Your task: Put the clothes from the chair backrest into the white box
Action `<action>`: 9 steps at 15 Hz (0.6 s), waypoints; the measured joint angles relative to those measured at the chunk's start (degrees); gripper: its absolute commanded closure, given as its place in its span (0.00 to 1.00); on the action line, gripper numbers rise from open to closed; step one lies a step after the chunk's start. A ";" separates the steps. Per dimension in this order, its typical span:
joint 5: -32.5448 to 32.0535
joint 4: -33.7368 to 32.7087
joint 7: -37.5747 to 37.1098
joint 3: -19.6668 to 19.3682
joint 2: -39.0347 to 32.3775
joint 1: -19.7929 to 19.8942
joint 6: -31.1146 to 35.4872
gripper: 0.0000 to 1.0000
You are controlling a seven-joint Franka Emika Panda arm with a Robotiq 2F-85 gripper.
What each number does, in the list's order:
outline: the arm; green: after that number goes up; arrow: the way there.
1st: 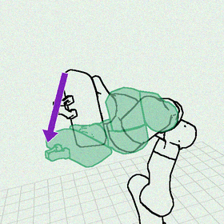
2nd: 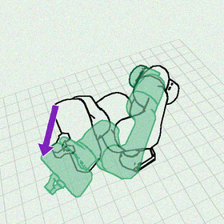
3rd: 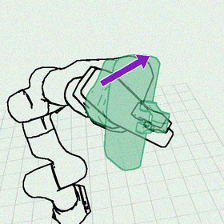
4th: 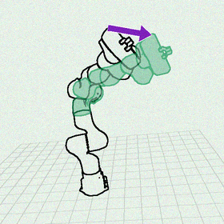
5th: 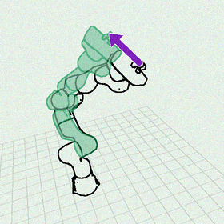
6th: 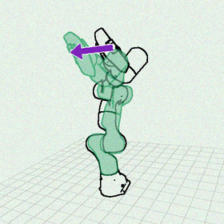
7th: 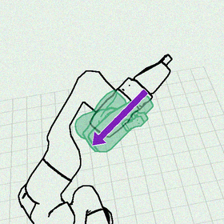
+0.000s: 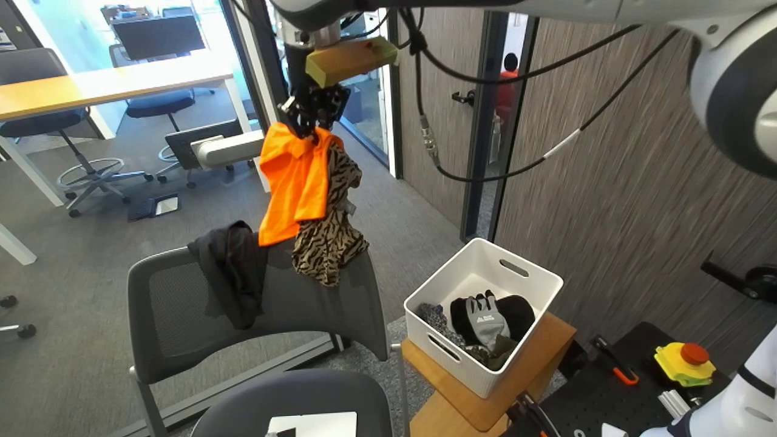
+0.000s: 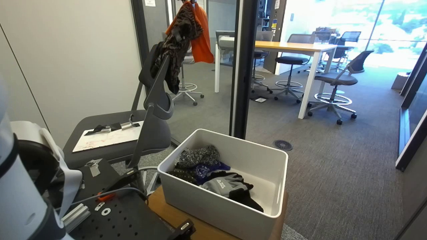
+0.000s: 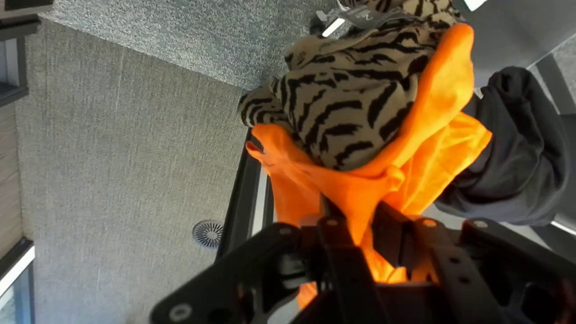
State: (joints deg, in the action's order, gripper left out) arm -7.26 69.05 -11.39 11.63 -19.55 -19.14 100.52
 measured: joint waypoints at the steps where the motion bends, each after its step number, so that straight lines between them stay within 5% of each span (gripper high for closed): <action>1: 0.99 2.58 -1.40 -0.31 2.70 1.15 1.27 0.89; 9: 7.54 24.74 -12.64 -4.96 24.40 8.16 6.39 0.89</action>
State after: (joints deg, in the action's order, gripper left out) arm 0.27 93.79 -24.04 6.68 4.85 -10.98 106.91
